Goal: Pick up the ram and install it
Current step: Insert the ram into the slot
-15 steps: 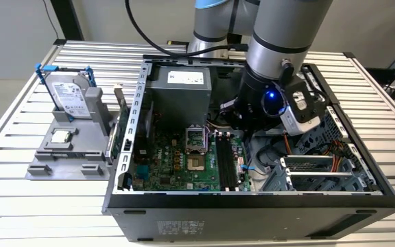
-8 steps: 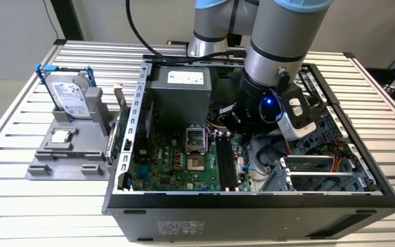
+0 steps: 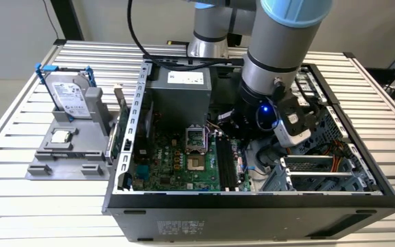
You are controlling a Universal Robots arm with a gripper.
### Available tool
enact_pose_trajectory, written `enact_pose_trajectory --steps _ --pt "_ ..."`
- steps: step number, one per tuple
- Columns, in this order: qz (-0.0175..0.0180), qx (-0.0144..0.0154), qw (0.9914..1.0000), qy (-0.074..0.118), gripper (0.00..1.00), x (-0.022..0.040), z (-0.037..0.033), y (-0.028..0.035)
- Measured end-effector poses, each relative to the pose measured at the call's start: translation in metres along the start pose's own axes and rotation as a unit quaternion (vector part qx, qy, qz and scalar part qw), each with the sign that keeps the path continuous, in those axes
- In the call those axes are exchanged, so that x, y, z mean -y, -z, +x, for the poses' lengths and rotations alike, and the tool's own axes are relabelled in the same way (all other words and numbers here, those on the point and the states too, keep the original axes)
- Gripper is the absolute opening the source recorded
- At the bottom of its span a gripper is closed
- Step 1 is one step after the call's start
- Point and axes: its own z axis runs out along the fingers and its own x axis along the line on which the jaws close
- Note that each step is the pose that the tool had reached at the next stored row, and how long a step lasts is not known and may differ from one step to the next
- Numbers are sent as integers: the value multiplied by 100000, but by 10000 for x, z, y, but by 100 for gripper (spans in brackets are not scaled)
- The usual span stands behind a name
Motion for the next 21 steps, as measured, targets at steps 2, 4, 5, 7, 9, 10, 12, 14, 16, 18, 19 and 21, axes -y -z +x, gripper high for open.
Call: enact_pose_trajectory --steps 2,4,5,7,9,10,12,14,16,18,19,21 --pt "52 1 100000 117 0 1 1 -36" --pt "43 3 99999 333 0 2 2 -72" --pt "40 -1 99999 337 0 4 3 -82" --pt "51 -3 99999 349 0 9 5 -91" --pt "46 0 99999 356 0 12 13 -96" --pt "35 2 99999 378 0 15 17 -101" --pt "36 2 99999 394 0 21 25 -108" --pt "43 -2 99999 398 0 27 28 -116" --pt "45 -2 99999 392 0 35 36 -120" --pt "39 0 99999 399 0 39 40 -128" --pt "44 -2 99999 404 0 40 41 -132" --pt "51 -73 99999 396 0 42 42 -135"
